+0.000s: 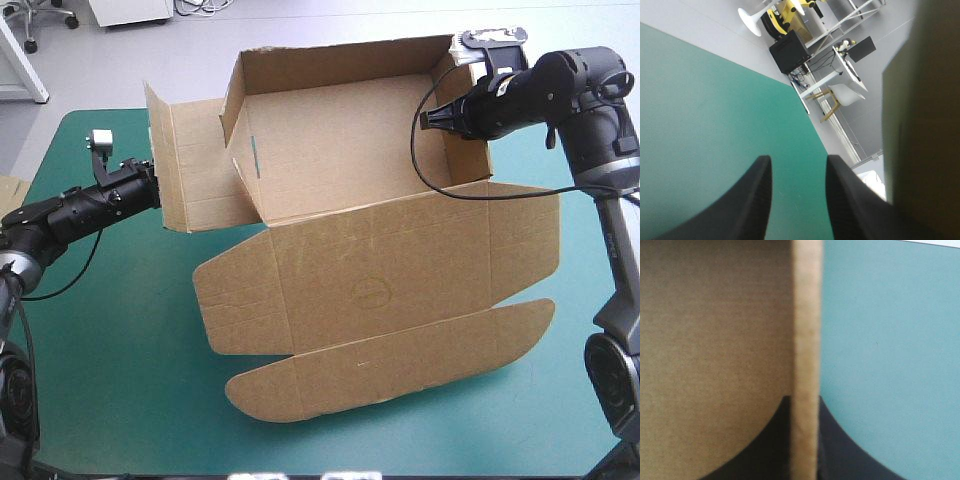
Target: Fold the box
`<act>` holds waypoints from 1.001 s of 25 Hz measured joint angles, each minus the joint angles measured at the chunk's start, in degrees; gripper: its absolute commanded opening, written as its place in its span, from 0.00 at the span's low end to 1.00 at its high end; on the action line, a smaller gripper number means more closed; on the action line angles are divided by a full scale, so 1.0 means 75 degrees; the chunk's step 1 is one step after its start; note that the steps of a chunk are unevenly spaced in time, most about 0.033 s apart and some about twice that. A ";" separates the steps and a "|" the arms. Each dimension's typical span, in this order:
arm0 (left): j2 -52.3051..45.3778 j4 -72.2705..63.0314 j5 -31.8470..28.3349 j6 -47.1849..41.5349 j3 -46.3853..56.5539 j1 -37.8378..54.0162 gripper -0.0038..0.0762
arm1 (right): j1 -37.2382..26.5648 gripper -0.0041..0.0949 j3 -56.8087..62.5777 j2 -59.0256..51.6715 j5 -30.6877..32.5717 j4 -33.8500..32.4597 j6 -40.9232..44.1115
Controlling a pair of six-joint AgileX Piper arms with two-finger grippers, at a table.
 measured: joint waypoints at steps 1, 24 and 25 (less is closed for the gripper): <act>-0.0219 0.0000 0.0032 0.0000 0.0000 -0.0022 0.38 | 0.0000 0.02 0.0015 0.0072 0.0000 0.0000 -0.0007; -0.0926 0.0023 0.0230 -0.0541 -0.1355 -0.1110 0.38 | 0.0000 0.02 0.0100 0.0211 0.0000 0.0015 -0.0064; -0.0926 0.0023 0.0200 -0.0541 -0.1355 -0.1150 0.38 | 0.0000 0.02 0.0100 0.0226 0.0000 0.0015 -0.0064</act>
